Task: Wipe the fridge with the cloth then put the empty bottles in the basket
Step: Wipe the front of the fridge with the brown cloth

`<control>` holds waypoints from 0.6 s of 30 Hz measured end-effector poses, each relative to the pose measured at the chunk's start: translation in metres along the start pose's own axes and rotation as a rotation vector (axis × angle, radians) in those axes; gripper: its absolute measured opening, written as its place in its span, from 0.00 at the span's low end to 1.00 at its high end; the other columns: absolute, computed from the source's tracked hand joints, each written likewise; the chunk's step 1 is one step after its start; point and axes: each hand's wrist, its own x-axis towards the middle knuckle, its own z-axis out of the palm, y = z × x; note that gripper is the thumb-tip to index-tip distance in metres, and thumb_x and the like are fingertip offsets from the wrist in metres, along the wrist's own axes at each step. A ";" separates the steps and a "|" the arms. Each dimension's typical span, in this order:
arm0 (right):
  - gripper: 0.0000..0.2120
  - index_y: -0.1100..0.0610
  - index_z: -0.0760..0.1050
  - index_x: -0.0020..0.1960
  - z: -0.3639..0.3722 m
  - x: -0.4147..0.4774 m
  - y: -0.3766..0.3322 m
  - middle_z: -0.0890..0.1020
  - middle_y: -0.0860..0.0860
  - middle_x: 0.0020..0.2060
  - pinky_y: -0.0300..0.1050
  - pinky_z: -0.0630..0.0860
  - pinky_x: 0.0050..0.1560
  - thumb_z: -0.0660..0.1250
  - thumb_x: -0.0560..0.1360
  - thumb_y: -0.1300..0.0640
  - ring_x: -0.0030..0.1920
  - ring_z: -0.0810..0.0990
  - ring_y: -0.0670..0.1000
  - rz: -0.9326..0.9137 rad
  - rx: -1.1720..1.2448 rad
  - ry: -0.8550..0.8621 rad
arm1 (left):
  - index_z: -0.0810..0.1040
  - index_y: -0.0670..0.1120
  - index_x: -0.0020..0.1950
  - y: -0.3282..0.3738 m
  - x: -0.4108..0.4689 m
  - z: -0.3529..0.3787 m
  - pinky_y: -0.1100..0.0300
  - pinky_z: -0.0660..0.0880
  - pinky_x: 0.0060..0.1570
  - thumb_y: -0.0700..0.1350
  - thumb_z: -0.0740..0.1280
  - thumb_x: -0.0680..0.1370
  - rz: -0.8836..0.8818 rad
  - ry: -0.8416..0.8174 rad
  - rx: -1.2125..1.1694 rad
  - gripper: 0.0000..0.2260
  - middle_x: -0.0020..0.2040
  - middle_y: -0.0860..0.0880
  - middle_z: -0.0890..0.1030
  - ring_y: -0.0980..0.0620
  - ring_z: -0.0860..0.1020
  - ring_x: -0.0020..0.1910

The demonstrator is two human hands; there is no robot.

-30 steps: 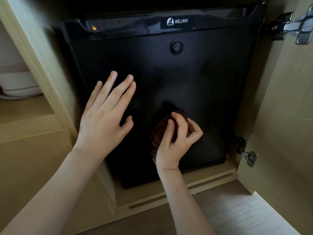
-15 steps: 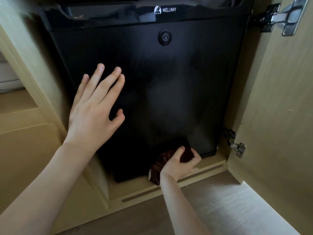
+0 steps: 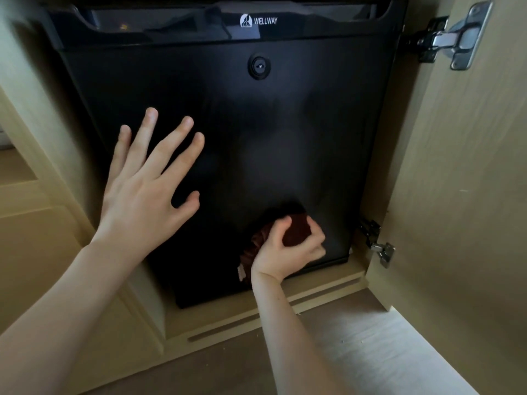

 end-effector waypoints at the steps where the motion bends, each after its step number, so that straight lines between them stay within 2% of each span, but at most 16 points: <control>1: 0.16 0.43 0.69 0.59 -0.007 0.000 0.003 0.68 0.51 0.56 0.30 0.75 0.38 0.68 0.74 0.44 0.51 0.77 0.51 0.130 0.011 0.034 | 0.61 0.49 0.79 0.001 0.000 -0.001 0.46 0.41 0.78 0.53 0.64 0.74 -0.006 -0.009 0.007 0.34 0.80 0.50 0.59 0.45 0.45 0.81; 3: 0.15 0.43 0.67 0.59 -0.014 0.001 0.001 0.66 0.51 0.58 0.32 0.72 0.37 0.68 0.76 0.46 0.52 0.76 0.54 0.316 0.018 0.085 | 0.61 0.49 0.79 0.002 0.000 -0.006 0.46 0.41 0.78 0.51 0.68 0.74 -0.013 -0.026 0.022 0.35 0.80 0.50 0.58 0.44 0.46 0.81; 5: 0.14 0.44 0.67 0.59 -0.010 0.005 -0.009 0.64 0.50 0.58 0.33 0.72 0.38 0.68 0.78 0.50 0.53 0.75 0.54 0.317 -0.001 0.092 | 0.61 0.49 0.79 0.002 0.002 -0.010 0.46 0.42 0.78 0.50 0.73 0.72 -0.008 -0.047 0.037 0.38 0.80 0.50 0.58 0.43 0.47 0.80; 7: 0.13 0.42 0.68 0.57 0.003 0.007 -0.030 0.64 0.49 0.58 0.32 0.74 0.36 0.69 0.78 0.52 0.52 0.76 0.51 0.233 0.027 0.044 | 0.60 0.49 0.79 0.002 0.003 -0.012 0.46 0.43 0.78 0.51 0.73 0.71 0.005 -0.071 0.054 0.39 0.80 0.50 0.58 0.43 0.48 0.80; 10: 0.12 0.41 0.70 0.56 0.028 0.004 -0.066 0.65 0.49 0.54 0.24 0.72 0.41 0.69 0.76 0.50 0.51 0.74 0.44 -0.016 0.071 -0.066 | 0.59 0.50 0.80 0.003 0.002 -0.013 0.46 0.43 0.78 0.52 0.72 0.72 0.004 -0.079 0.068 0.39 0.81 0.51 0.56 0.43 0.47 0.80; 14: 0.16 0.47 0.72 0.60 0.034 0.003 -0.063 0.65 0.48 0.54 0.26 0.72 0.44 0.70 0.74 0.48 0.50 0.75 0.46 -0.183 0.026 -0.143 | 0.59 0.49 0.80 0.003 0.001 -0.012 0.46 0.43 0.78 0.52 0.72 0.72 0.007 -0.068 0.066 0.39 0.81 0.51 0.57 0.43 0.48 0.80; 16: 0.18 0.50 0.71 0.61 0.019 0.001 -0.037 0.66 0.50 0.55 0.27 0.74 0.46 0.70 0.74 0.50 0.50 0.75 0.49 -0.146 -0.007 -0.100 | 0.59 0.49 0.80 0.004 0.001 -0.011 0.45 0.43 0.78 0.52 0.71 0.72 0.010 -0.071 0.078 0.38 0.80 0.50 0.57 0.43 0.48 0.80; 18: 0.19 0.51 0.69 0.63 0.000 -0.001 -0.010 0.67 0.52 0.58 0.35 0.78 0.45 0.69 0.75 0.50 0.52 0.76 0.53 0.084 -0.037 -0.011 | 0.59 0.49 0.80 0.004 0.001 -0.012 0.44 0.45 0.78 0.52 0.71 0.72 0.003 -0.086 0.090 0.39 0.80 0.50 0.57 0.43 0.49 0.80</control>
